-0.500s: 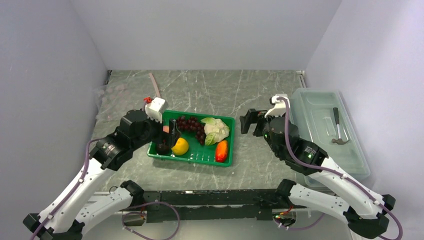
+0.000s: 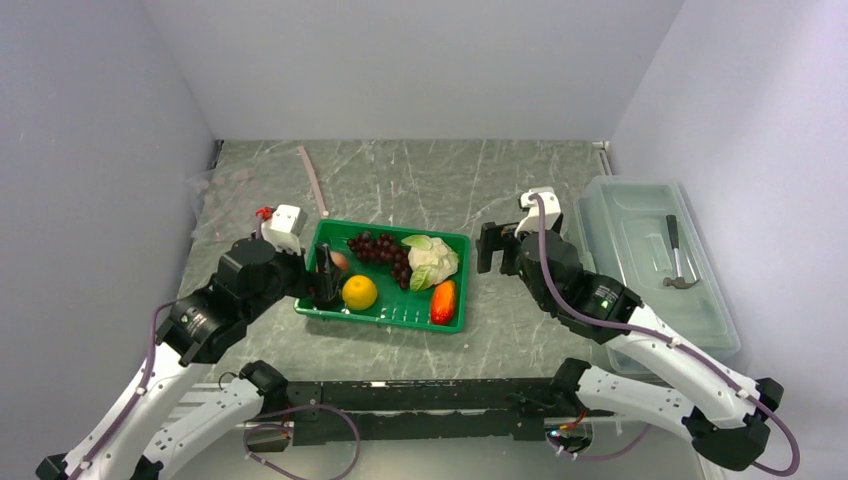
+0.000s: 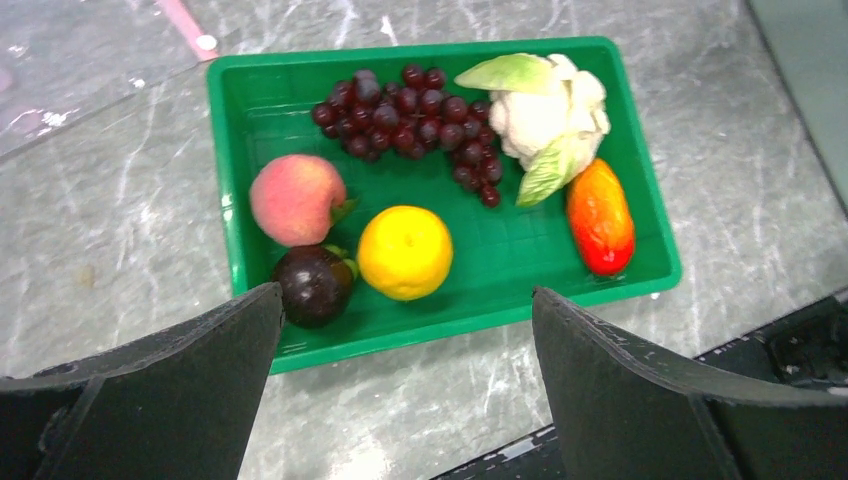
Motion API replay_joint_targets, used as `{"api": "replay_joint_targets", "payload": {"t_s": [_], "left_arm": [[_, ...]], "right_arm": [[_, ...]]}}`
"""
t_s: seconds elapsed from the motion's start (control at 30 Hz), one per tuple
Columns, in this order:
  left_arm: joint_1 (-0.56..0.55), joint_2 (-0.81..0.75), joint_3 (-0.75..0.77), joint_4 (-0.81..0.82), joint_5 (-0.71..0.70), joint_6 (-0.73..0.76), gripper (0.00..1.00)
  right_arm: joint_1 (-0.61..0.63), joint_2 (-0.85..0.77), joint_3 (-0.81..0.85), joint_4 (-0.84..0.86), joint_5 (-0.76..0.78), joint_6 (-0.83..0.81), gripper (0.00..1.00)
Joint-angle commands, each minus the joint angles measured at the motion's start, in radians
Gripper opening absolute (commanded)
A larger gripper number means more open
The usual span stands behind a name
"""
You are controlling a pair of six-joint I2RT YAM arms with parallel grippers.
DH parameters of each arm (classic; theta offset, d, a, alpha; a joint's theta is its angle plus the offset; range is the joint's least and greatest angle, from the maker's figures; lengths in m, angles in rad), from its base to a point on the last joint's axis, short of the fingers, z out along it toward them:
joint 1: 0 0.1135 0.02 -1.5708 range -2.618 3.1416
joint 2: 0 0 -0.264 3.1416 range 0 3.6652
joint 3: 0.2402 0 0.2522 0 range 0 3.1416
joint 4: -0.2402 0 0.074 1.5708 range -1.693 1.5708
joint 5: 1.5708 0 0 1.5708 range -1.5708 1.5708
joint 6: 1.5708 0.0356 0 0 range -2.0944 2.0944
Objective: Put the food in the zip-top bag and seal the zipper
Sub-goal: Move the bin to the center of the board.
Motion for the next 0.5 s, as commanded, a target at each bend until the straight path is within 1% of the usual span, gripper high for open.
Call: {"api": "replay_joint_targets", "payload": {"t_s": [0.0, 0.07, 0.17, 0.27, 0.47], "left_arm": [[-0.003, -0.007, 0.010, -0.071, -0.133, -0.045, 1.00], [-0.003, -0.006, 0.015, -0.085, -0.151, -0.056, 1.00], [-0.003, -0.018, 0.008, -0.068, -0.124, -0.046, 1.00], [-0.002, -0.028, 0.008, -0.069, -0.128, -0.046, 1.00], [-0.003, -0.040, 0.002, -0.070, -0.122, -0.043, 1.00]], "right_arm": [[0.004, 0.002, 0.030, 0.029, -0.057, -0.062, 1.00], [0.004, 0.018, 0.039, 0.036, -0.079, -0.069, 1.00], [0.004, 0.053, 0.063, 0.039, -0.122, -0.090, 1.00], [0.004, 0.094, 0.081, 0.045, -0.171, -0.128, 1.00], [0.004, 0.198, 0.143, 0.056, -0.314, -0.171, 1.00]]}}
